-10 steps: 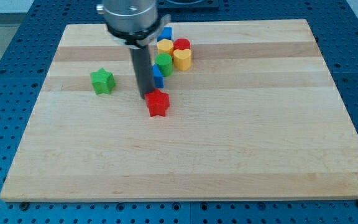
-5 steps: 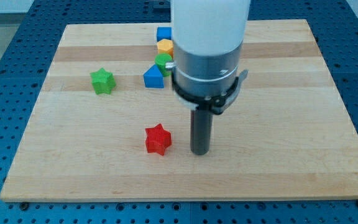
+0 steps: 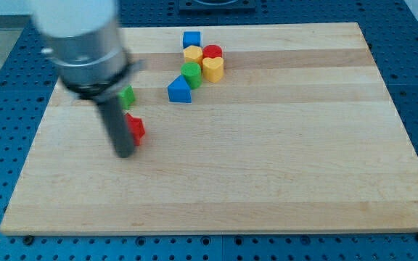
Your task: Move the red star to the bottom left
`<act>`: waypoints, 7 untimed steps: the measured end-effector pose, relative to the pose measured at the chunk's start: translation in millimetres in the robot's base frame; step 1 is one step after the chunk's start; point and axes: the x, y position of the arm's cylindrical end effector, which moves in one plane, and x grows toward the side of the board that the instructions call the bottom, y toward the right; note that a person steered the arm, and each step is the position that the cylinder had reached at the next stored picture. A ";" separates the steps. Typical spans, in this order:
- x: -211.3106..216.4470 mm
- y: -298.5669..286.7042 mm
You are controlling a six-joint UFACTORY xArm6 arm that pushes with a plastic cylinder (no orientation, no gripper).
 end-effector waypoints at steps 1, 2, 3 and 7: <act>3.9 52.5; 1.2 116.9; -35.1 61.1; -44.7 -43.7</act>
